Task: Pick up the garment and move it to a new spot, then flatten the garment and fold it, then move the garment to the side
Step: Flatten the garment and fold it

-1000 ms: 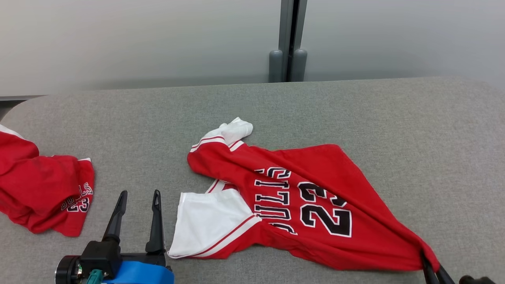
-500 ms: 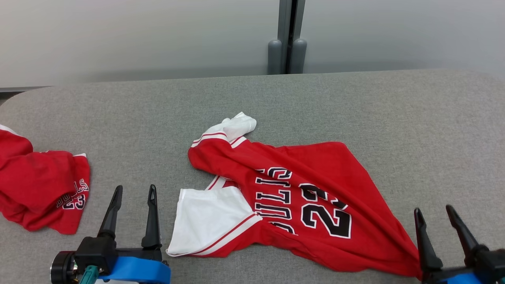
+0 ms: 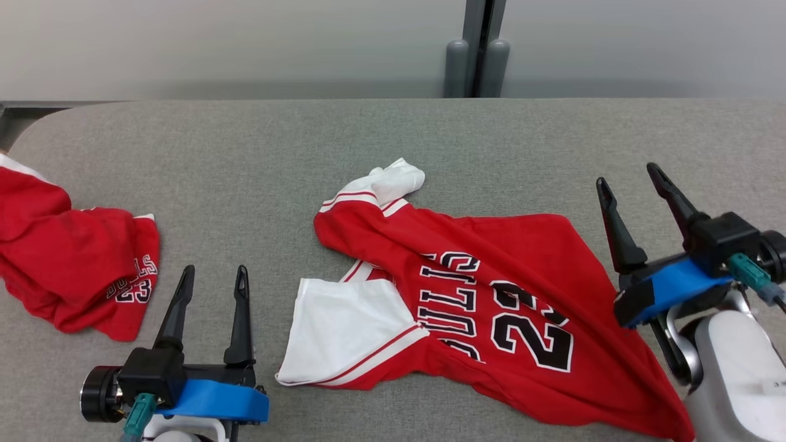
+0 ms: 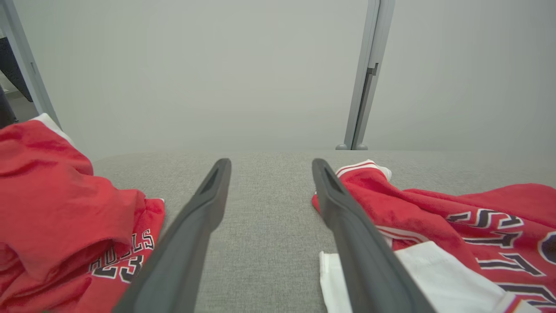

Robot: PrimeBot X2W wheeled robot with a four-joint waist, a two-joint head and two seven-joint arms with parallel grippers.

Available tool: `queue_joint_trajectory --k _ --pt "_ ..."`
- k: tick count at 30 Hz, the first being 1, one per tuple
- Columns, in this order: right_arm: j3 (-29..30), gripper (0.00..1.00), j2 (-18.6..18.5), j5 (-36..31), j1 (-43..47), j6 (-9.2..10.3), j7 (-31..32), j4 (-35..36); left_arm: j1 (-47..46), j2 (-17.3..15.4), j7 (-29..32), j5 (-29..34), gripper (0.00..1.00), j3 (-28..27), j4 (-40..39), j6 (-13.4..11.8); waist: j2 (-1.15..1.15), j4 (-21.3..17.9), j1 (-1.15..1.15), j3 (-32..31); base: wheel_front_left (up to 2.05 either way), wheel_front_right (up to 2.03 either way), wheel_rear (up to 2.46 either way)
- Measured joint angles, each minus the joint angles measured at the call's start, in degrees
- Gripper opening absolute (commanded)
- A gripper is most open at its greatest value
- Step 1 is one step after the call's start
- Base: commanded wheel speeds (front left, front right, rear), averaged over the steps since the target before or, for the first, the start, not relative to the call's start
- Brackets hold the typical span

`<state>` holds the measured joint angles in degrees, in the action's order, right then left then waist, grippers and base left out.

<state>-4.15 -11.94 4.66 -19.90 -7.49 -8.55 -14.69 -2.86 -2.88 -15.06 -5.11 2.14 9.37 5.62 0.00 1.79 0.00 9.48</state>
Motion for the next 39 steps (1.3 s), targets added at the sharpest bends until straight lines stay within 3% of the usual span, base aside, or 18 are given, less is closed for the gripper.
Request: queue_joint_trajectory --k 7,18,19,20,21,22,27,39 --pt "-3.56 1.00 -2.01 0.52 -7.16 0.00 4.30 -11.41 -1.59 0.00 0.00 -0.89 1.00 1.04 0.22 -0.03 0.00 2.76 0.00 1.67 0.00 0.00 0.00" --pt "-8.56 1.00 -3.21 3.80 -9.31 0.00 10.10 -26.42 -2.09 0.00 0.00 -1.55 1.00 2.04 0.27 -0.56 0.00 5.10 0.00 3.65 0.00 0.00 0.00" --pt "-9.10 0.85 -3.18 4.45 -9.39 0.00 10.35 -27.16 -2.15 0.00 0.00 -1.55 1.00 2.11 0.27 -0.56 0.00 5.16 0.00 3.73 0.00 0.00 0.00" --pt "-9.78 0.40 -3.19 5.00 -9.66 0.00 10.68 -27.96 -2.20 -0.01 0.00 -1.56 1.00 2.18 0.31 -0.56 0.00 5.21 0.00 3.82 0.00 0.00 0.00" --pt "-10.48 0.10 -3.22 5.49 -10.12 0.00 10.80 -28.44 -2.27 -0.01 0.00 -1.60 1.00 2.22 0.31 -0.56 0.00 5.23 0.00 3.91 0.00 0.00 0.00" --pt "-11.02 0.00 -3.24 5.92 -10.74 0.00 10.80 -28.84 -2.40 0.00 0.00 -1.71 1.00 2.30 0.32 -0.57 0.00 5.24 0.00 4.00 0.00 0.00 0.00" --pt "-11.05 0.00 -4.65 7.13 -15.71 -0.01 7.92 -29.86 -3.09 0.00 0.00 -1.78 1.00 2.61 0.38 -0.58 0.00 5.46 0.00 4.16 0.00 0.00 0.00" --pt "-2.42 0.00 -7.49 2.75 -28.55 0.00 2.12 -38.77 -3.41 -0.01 0.00 -1.88 1.00 3.57 0.75 -0.55 0.00 8.08 0.00 3.60 0.00 0.00 0.00"
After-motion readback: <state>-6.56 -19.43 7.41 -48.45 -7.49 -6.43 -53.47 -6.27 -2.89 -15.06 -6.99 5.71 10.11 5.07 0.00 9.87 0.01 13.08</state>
